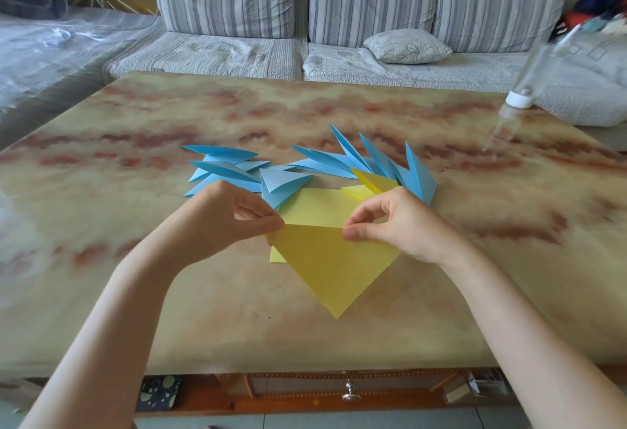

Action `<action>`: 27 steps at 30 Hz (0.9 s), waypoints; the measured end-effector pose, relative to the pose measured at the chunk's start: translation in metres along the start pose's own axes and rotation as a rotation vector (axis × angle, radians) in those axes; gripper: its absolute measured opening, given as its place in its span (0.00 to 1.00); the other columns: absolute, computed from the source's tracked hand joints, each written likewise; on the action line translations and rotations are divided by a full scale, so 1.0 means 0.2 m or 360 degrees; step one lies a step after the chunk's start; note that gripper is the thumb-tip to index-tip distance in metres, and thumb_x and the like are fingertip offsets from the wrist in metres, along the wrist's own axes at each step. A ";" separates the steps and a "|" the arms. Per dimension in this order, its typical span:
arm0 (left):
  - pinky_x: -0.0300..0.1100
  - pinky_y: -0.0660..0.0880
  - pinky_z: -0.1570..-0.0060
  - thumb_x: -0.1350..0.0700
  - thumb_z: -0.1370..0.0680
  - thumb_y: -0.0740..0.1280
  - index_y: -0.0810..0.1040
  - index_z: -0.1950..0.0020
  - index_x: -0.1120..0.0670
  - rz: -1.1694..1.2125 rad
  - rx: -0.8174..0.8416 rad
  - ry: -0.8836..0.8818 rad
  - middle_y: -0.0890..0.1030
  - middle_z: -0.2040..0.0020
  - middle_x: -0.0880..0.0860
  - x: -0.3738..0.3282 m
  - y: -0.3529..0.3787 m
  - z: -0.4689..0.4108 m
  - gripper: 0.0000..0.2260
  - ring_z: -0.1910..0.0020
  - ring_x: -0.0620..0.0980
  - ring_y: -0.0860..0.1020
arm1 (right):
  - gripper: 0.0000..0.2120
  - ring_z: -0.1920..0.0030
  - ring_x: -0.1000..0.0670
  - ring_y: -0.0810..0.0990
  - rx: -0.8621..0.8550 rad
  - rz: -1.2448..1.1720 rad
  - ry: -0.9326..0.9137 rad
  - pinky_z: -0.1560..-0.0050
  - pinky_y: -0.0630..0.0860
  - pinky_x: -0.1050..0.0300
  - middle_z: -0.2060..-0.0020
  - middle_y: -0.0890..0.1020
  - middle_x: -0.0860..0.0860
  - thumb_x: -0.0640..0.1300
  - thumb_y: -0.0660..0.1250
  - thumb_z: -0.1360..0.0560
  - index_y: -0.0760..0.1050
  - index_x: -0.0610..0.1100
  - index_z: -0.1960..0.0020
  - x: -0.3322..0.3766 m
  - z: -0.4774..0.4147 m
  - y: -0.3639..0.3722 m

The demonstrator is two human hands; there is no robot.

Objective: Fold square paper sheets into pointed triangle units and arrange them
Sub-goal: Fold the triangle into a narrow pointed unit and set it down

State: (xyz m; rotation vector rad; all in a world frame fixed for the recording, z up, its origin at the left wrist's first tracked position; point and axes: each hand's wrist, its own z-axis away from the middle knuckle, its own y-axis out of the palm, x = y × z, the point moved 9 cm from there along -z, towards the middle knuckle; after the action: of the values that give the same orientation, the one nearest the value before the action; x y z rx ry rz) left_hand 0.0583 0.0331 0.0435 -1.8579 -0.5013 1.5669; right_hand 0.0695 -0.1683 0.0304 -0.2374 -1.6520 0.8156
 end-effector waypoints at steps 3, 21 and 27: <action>0.23 0.70 0.61 0.53 0.27 0.72 0.84 0.62 0.47 -0.0008 0.0026 0.0009 0.83 0.66 0.39 0.00 -0.01 0.01 0.05 0.64 0.32 0.79 | 0.05 0.61 0.61 0.78 -0.0006 0.0034 0.0003 0.49 0.75 0.57 0.66 0.84 0.58 0.46 0.77 0.32 0.82 0.52 0.64 -0.01 0.00 -0.01; 0.39 0.78 0.60 0.50 0.23 0.67 0.81 0.53 0.50 0.0543 -0.0379 -0.0081 0.85 0.62 0.46 -0.01 -0.04 0.00 0.06 0.62 0.40 0.83 | 0.03 0.63 0.58 0.81 -0.0600 -0.0827 0.0275 0.51 0.75 0.62 0.65 0.85 0.53 0.43 0.75 0.31 0.81 0.46 0.60 -0.12 0.05 -0.11; 0.47 0.79 0.51 0.48 0.26 0.70 0.78 0.48 0.43 0.0776 -0.0291 -0.0153 0.86 0.58 0.47 -0.03 0.13 -0.01 0.08 0.56 0.47 0.83 | 0.02 0.66 0.56 0.80 -0.0586 -0.1029 0.0319 0.62 0.75 0.65 0.67 0.84 0.52 0.41 0.74 0.30 0.81 0.44 0.59 -0.09 0.05 0.00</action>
State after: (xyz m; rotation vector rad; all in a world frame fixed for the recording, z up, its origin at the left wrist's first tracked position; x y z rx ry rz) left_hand 0.0558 0.0097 0.0305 -2.1649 -0.2464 1.9883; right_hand 0.0652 -0.1822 0.0170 -0.0270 -1.5427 -0.0018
